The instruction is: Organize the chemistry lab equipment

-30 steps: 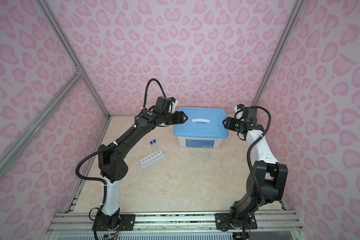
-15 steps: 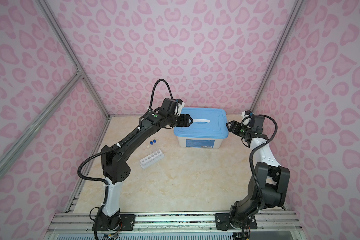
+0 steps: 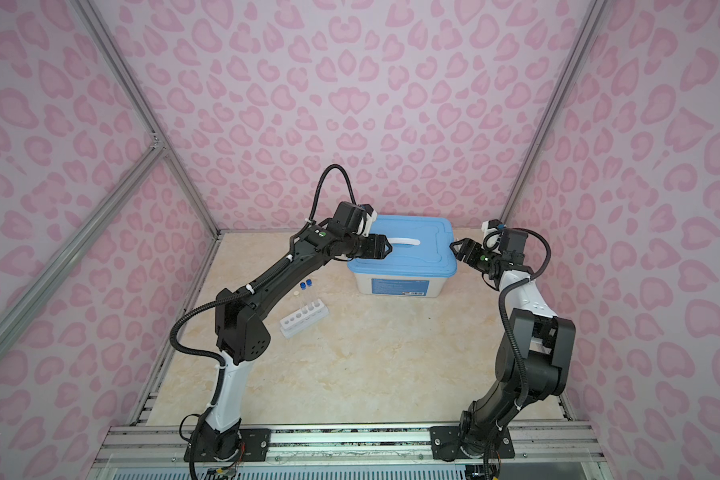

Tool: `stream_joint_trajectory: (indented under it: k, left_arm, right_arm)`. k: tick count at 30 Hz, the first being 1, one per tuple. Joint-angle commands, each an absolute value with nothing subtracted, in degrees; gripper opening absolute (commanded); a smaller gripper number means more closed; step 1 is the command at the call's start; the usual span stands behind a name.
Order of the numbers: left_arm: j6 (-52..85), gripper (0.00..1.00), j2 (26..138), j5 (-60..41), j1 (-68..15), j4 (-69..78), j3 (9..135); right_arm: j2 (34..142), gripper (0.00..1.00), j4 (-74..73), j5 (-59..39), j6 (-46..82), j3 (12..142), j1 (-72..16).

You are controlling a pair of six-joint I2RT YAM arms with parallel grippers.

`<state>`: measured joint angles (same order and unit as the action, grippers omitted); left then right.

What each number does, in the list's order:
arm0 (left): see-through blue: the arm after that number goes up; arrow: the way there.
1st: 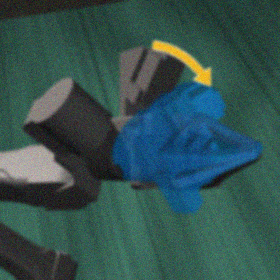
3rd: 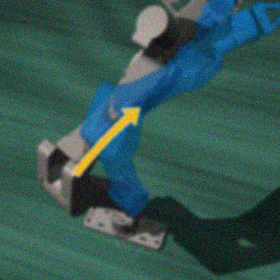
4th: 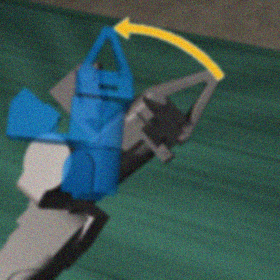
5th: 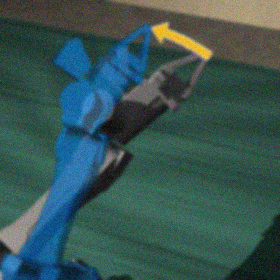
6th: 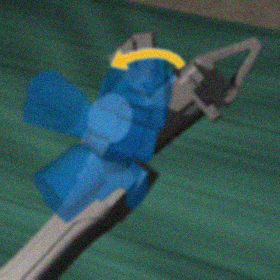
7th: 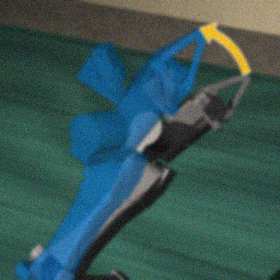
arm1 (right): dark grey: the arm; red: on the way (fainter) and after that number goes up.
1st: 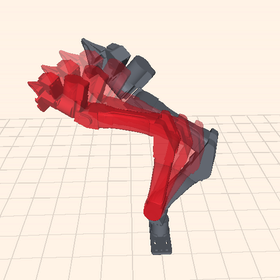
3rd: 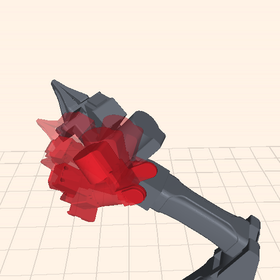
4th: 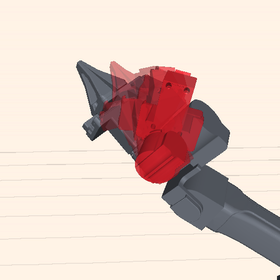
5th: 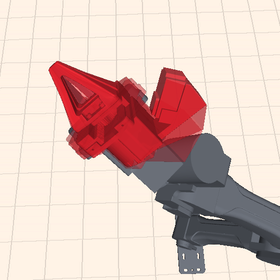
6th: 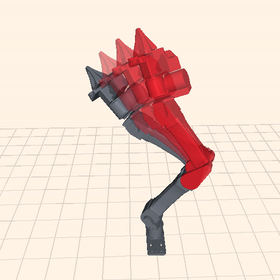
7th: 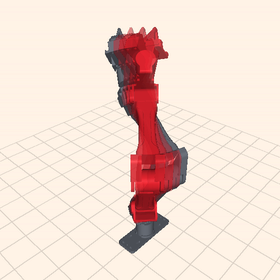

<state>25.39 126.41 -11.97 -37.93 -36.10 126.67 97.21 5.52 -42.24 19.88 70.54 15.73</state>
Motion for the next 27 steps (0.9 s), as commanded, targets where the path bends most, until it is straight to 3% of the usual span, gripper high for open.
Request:
stream_joint_trajectory:
  k: [1,15,27]
  left_arm:
    - [25.0,0.76,127.2,-12.0,-38.0,-36.0,127.4]
    - [25.5,0.76,128.0,-12.4,-38.0,-35.7,127.5]
    - [25.8,0.76,128.1,-13.0,-38.0,-35.3,127.4]
  right_arm:
    - [98.3,0.8,4.5,-43.0,19.0,70.7,15.7]
    - [100.5,0.8,4.7,-43.6,18.9,71.8,15.1]
    - [102.7,0.71,5.7,-43.3,18.7,73.6,14.0]
